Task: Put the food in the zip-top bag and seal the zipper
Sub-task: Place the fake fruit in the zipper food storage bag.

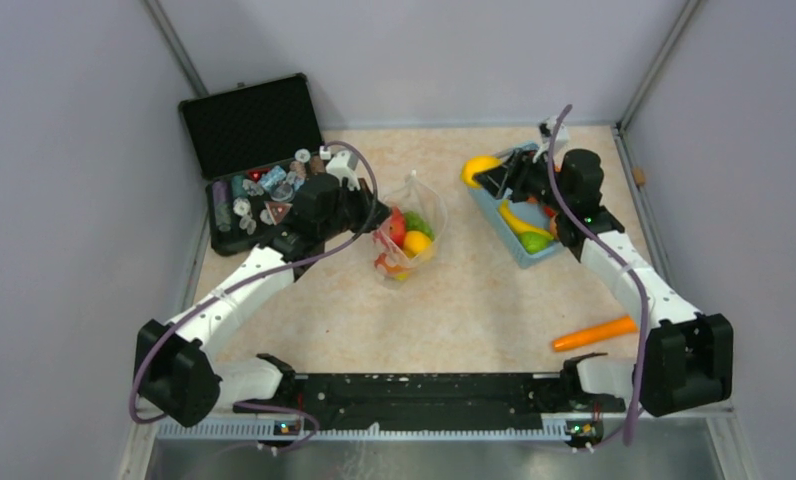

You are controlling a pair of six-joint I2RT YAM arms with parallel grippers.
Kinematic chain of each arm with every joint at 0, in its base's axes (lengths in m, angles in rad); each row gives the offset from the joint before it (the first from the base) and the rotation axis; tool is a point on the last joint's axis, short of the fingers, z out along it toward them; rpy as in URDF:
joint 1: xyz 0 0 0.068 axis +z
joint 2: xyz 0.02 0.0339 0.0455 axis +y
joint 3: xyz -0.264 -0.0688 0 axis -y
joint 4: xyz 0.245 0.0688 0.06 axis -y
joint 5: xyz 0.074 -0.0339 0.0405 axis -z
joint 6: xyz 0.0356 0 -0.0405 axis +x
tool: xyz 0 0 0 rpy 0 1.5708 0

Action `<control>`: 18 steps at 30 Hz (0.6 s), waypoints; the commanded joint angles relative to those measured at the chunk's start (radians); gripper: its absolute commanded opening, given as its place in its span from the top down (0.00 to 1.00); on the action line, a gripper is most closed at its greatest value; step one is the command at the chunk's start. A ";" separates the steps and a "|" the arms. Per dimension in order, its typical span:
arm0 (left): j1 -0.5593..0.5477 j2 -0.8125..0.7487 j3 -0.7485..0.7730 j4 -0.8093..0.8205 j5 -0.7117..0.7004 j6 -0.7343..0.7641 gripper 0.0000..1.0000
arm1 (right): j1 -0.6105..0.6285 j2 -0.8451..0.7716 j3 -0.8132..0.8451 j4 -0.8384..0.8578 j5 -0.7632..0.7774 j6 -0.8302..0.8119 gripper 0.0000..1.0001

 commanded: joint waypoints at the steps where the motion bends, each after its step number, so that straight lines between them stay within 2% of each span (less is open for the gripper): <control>1: 0.004 0.001 0.031 0.048 0.017 -0.010 1.00 | 0.085 -0.034 0.084 -0.019 -0.165 -0.128 0.61; 9: 0.002 -0.004 0.023 0.054 0.025 -0.019 1.00 | 0.179 -0.021 0.149 -0.129 -0.212 -0.245 0.60; 13: 0.003 -0.008 0.020 0.057 0.035 -0.026 1.00 | 0.256 0.009 0.202 -0.249 -0.173 -0.328 0.59; 18: 0.003 -0.010 0.014 0.060 0.038 -0.030 1.00 | 0.305 0.053 0.241 -0.293 -0.111 -0.356 0.59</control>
